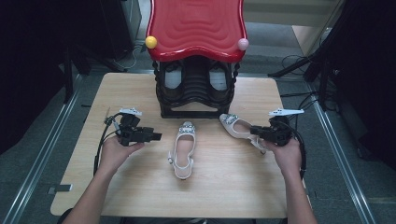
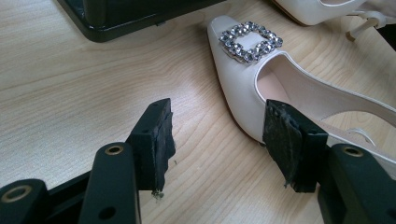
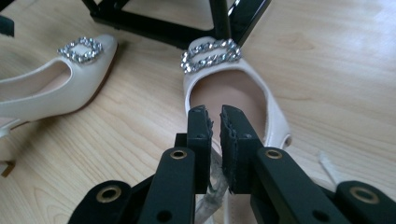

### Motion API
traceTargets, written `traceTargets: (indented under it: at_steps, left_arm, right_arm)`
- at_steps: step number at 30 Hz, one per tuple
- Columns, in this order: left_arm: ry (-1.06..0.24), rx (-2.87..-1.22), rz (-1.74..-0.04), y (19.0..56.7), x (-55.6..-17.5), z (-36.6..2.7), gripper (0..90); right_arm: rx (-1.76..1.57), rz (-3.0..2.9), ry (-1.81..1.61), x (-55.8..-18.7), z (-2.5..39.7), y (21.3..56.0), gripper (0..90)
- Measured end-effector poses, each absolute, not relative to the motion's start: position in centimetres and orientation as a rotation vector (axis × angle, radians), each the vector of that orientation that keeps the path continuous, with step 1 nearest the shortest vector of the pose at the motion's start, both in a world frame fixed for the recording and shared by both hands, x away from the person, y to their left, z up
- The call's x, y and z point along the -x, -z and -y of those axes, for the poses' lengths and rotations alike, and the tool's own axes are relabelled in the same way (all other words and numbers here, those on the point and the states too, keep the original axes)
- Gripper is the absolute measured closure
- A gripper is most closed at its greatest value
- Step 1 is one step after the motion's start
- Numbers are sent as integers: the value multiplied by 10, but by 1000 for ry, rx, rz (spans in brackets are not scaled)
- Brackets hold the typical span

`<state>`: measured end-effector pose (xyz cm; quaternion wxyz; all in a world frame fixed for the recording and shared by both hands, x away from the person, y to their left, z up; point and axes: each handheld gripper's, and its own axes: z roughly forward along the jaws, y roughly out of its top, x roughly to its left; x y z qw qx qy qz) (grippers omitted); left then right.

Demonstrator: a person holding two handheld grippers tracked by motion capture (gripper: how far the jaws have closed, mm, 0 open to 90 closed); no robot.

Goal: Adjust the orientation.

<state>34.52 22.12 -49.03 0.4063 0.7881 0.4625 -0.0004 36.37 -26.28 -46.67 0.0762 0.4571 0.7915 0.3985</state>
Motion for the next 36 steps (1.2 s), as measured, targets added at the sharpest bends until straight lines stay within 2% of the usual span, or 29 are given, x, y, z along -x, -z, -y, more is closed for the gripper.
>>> traceTargets:
  at_steps: [7, 15, 26, 36]
  left_arm:
    - [8, -1989, -1160, 489, -346, -220, 432]
    - [3, -1990, -1158, 489, -344, -219, 433]
    - [9, -1987, -1160, 489, -342, -222, 433]
    - [8, -1970, -1166, 489, -342, -225, 433]
  right_arm:
    - [-1382, -2435, -1207, -370, 258, 481, 796]
    - [-1348, -2518, -1114, -376, 246, 494, 800]
    - [-1369, -2562, -1091, -386, 245, 495, 879]
    - [-1333, -2538, -1173, -378, 248, 477, 887]
